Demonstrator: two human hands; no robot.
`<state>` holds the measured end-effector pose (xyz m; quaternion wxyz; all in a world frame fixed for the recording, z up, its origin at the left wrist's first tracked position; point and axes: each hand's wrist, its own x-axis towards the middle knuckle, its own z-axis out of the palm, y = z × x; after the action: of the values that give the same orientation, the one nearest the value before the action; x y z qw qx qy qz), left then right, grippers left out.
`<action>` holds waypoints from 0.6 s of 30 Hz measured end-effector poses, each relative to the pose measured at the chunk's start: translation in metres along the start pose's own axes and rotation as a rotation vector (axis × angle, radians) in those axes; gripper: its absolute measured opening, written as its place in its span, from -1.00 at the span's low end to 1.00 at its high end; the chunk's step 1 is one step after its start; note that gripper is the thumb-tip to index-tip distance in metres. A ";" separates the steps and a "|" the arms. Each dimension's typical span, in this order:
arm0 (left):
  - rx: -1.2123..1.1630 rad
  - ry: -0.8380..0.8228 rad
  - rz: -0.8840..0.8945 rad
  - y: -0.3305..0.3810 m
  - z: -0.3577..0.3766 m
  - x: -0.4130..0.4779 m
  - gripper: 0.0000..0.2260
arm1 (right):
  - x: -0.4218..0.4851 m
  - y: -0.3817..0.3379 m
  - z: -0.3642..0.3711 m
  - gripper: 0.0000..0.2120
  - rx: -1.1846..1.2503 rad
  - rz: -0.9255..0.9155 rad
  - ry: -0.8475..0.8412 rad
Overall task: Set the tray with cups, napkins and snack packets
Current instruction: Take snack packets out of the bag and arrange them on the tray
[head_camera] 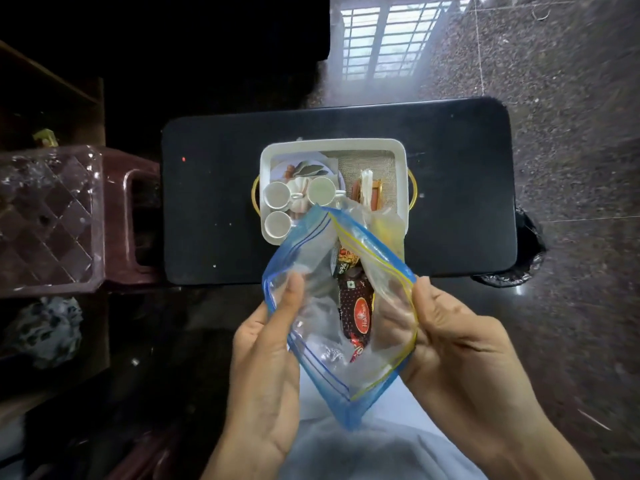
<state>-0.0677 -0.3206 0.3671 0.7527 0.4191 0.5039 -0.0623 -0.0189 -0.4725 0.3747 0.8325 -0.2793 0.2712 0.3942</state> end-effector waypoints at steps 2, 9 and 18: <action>-0.081 0.031 0.009 -0.012 0.018 -0.004 -0.61 | -0.008 -0.016 -0.017 -0.48 -0.025 -0.012 0.002; -0.064 -0.027 0.055 -0.056 0.072 -0.022 -0.70 | -0.043 -0.080 -0.090 -0.90 -1.126 -0.634 0.496; 0.132 0.019 0.190 -0.096 0.096 -0.027 -0.70 | -0.005 -0.100 -0.074 -0.80 -2.512 -0.315 -0.761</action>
<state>-0.0624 -0.4576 0.3481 0.7213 0.5140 0.4639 -0.0196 0.0415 -0.5785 0.3515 0.0693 -0.7569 -0.5606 0.3288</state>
